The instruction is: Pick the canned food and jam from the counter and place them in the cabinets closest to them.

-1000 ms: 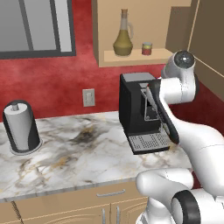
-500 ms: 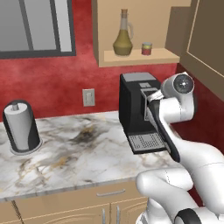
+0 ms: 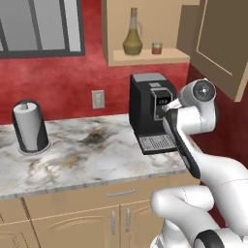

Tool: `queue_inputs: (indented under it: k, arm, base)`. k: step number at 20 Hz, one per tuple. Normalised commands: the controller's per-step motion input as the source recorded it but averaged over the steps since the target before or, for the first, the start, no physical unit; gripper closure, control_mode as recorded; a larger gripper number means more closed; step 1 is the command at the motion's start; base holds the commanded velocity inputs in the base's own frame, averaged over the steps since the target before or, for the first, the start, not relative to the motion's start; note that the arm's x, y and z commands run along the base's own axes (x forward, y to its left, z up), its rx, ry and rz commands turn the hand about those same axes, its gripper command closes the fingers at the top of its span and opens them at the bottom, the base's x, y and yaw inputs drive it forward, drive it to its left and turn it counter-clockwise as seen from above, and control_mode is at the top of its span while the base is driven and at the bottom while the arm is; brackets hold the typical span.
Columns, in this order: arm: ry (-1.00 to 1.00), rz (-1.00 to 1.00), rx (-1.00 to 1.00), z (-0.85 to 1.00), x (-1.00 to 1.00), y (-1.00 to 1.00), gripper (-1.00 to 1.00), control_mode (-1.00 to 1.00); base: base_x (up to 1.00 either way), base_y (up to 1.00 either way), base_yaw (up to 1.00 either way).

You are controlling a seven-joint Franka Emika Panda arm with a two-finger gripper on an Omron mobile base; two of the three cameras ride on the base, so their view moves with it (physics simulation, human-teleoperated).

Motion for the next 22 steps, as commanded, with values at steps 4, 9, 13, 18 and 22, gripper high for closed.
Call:
queue_inputs:
  k: [4, 9, 13, 18, 22]
  arm:
    - [0.0, 0.0, 0.0, 0.0, 0.0, 0.0, -1.0, 1.0]
    - [0.0, 0.0, 0.0, 0.0, 0.0, 0.0, -1.0, 1.0]
    - [0.0, 0.0, 0.0, 0.0, 0.0, 0.0, -1.0, 1.0]
    - [0.0, 0.0, 0.0, 0.0, 0.0, 0.0, -1.0, 1.0]
    - [0.0, 0.0, 0.0, 0.0, 0.0, 0.0, -1.0, 1.0]
  base:
    - [-0.38, 0.66, 0.0]
    - [-0.35, 0.81, 0.0]
    - [-0.36, 0.81, 0.0]
    - [-0.32, 0.78, 0.0]
    - [-0.31, 0.77, 0.0]
